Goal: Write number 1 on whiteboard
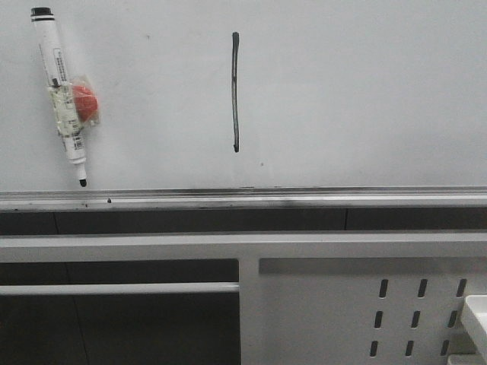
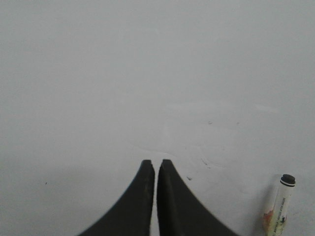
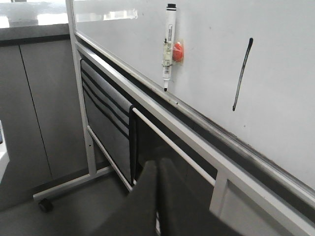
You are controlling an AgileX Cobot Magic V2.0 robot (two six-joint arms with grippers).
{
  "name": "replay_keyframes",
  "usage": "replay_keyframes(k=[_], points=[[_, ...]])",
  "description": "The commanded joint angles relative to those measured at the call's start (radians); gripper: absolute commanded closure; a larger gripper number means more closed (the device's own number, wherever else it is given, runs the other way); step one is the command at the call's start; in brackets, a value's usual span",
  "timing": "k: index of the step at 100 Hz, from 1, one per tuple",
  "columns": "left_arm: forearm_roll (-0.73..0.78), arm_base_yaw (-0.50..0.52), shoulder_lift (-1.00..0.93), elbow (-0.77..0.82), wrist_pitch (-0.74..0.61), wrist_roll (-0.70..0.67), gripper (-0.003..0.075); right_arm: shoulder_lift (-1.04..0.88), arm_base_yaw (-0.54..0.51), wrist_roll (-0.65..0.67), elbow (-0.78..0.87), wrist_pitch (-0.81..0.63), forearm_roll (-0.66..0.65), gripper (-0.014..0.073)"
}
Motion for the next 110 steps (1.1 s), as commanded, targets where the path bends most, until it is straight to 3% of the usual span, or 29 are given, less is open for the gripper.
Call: replay_keyframes(k=[1,18,31,48,55,79,110], points=[[0.022,-0.006,0.012,-0.027,-0.045,-0.008,0.074,0.004,-0.003,-0.001,-0.028,-0.076,0.002,0.0663],[-0.027,0.012,0.012,-0.027,-0.008,0.033,0.074,0.004,-0.003,-0.001,-0.028,-0.076,0.002,0.0663],[-0.235,0.106,0.012,-0.034,0.004,0.319,0.074,0.004,-0.003,-0.001,-0.028,-0.076,0.002,0.0663],[-0.631,0.284,0.012,-0.038,-0.051,0.778,0.074,0.004,-0.003,-0.001,-0.028,-0.076,0.002,0.0663],[-0.751,0.345,0.012,-0.032,-0.107,0.872,0.074,0.004,-0.003,-0.001,-0.028,-0.076,0.002,0.0663],[-0.873,0.463,0.012,0.108,-0.287,0.86,0.074,0.004,-0.003,-0.001,-0.028,-0.076,0.002,0.0663],[-0.88,0.478,0.012,0.393,-0.434,0.86,0.074,0.004,-0.003,-0.001,-0.028,-0.076,0.002,0.0663]])
